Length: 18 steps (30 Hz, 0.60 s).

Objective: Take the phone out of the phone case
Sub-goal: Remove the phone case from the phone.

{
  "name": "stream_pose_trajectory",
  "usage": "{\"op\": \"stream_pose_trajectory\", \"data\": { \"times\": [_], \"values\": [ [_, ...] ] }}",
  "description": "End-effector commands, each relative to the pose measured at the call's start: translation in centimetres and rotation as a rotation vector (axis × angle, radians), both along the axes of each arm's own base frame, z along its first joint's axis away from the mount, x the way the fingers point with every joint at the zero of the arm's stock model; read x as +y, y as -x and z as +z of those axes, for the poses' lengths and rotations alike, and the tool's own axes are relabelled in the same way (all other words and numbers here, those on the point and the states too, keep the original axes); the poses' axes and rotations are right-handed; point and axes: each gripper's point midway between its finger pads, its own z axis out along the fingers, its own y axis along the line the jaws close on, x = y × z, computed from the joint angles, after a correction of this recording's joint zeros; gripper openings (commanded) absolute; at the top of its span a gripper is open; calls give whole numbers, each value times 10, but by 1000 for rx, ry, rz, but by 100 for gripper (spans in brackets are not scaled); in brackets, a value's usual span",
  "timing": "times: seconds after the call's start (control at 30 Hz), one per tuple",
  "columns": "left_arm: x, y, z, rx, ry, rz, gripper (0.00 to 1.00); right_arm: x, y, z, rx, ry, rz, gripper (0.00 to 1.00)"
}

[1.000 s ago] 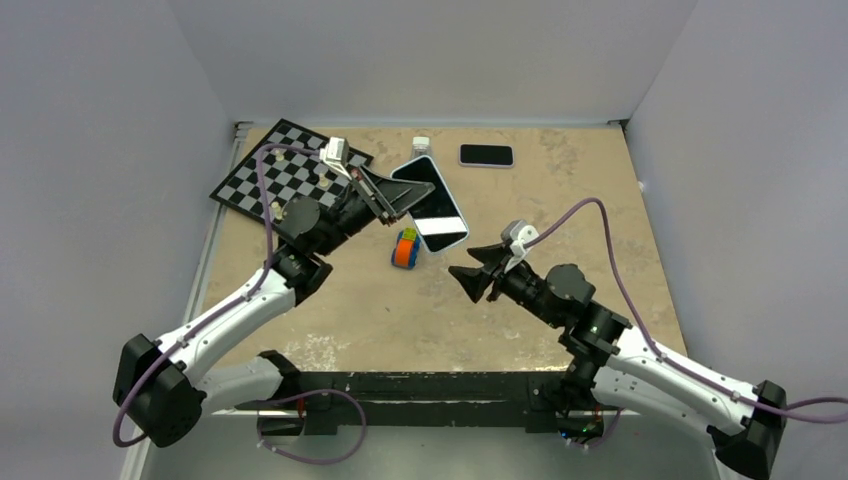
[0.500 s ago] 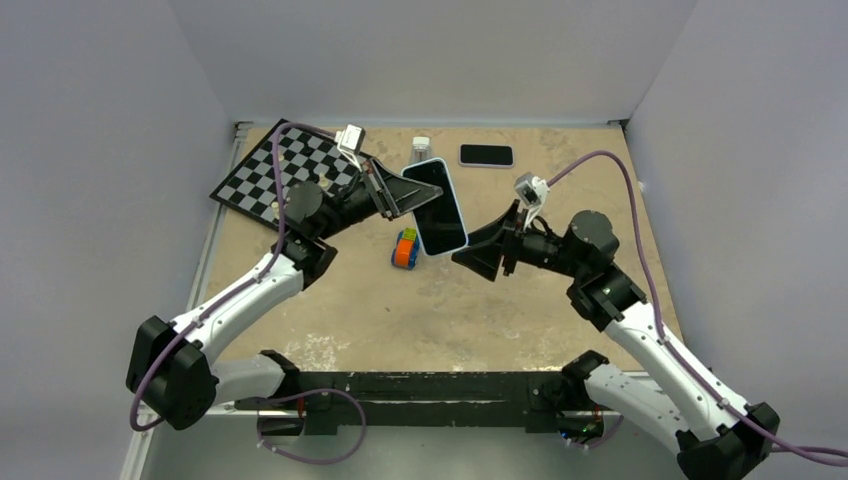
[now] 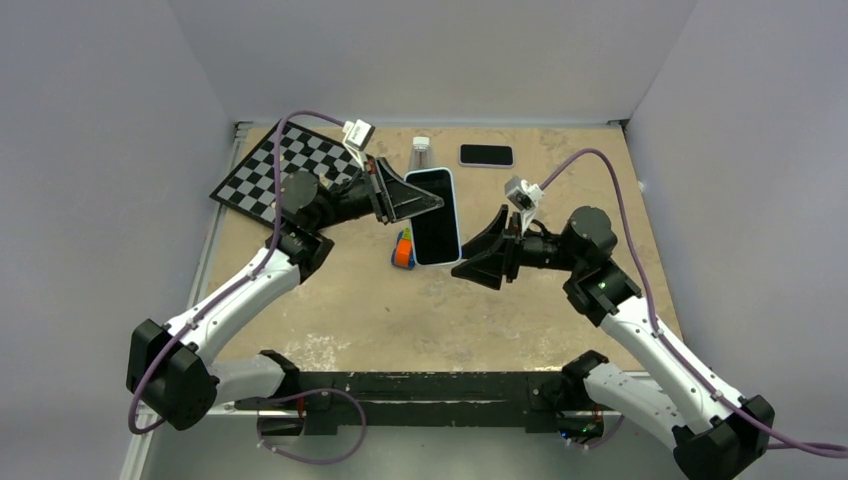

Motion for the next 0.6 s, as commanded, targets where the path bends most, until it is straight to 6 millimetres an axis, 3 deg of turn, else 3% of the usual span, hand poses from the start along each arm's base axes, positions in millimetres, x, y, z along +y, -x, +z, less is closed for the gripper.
{"op": "stream_pose_trajectory", "data": {
  "times": [0.0, 0.2, 0.37, 0.43, 0.57],
  "values": [
    [8, 15, 36, -138, 38, -18, 0, 0, 14, 33, -110, -61, 76, 55],
    [8, 16, 36, -147, 28, -28, 0, 3, 8, 34, -104, -64, 70, 53],
    [8, 19, 35, -142, 20, -41, 0, 5, 5, 34, -107, -67, 81, 42],
    [8, 20, 35, -140, 17, -48, 0, 6, 4, 32, -109, -65, 86, 36],
    [8, 25, 38, -118, 16, -82, 0, 8, 0, 23, -158, -49, 84, 14]
  ]
}}
